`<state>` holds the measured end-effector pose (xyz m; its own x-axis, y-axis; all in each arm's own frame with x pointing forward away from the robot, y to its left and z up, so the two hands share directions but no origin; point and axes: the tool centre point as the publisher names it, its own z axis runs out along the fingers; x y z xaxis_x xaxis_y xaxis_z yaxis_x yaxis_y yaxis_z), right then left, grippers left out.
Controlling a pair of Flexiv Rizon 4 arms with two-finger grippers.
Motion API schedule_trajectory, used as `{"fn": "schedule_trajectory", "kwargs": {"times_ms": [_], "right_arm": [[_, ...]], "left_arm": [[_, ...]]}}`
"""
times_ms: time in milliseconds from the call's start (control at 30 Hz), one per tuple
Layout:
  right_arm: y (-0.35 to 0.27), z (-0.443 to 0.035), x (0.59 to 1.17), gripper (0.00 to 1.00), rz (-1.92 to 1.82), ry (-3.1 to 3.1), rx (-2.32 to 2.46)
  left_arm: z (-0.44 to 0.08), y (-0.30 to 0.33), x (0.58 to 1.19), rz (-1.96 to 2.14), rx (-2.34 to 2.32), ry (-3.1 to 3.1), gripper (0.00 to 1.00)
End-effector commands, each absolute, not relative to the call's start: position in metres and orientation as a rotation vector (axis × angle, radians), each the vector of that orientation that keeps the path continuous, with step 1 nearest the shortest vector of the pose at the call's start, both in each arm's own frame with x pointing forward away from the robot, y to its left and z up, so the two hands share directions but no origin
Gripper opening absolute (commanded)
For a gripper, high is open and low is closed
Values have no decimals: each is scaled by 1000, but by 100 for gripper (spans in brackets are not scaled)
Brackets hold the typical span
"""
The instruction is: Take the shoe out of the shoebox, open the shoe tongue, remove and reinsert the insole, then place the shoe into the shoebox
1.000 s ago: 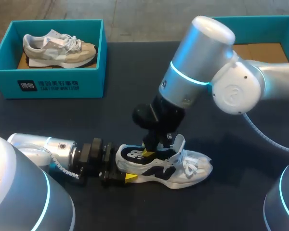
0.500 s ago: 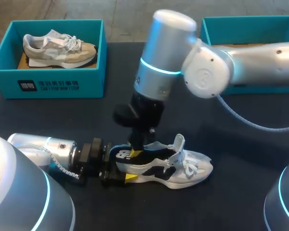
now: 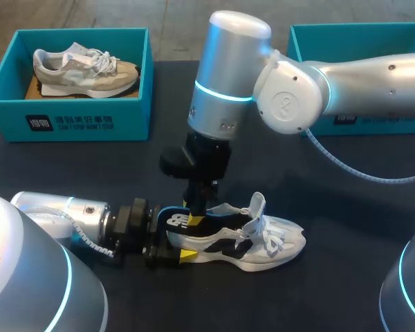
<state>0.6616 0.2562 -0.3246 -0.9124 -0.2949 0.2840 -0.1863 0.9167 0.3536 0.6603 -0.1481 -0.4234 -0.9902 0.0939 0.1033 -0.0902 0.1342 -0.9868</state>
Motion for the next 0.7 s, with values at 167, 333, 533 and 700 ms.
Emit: {"fn": "schedule_trajectory", "kwargs": {"times_ms": [167,333,533,700], "right_arm": [[237,-323,650,32,-526,-2781,292],[234,-328,650,32,-563,-2807,224],[231,-335,653,27,-635,-2802,190],[231,-340,654,27,-674,-2792,167]], "left_arm": [[-428,-148,659,1979,0,-2259,0],[-428,-148,659,1979,0,-2259,0],[-428,-148,659,1979,0,-2259,0],[-428,-148,659,1979,0,-2259,0]]}}
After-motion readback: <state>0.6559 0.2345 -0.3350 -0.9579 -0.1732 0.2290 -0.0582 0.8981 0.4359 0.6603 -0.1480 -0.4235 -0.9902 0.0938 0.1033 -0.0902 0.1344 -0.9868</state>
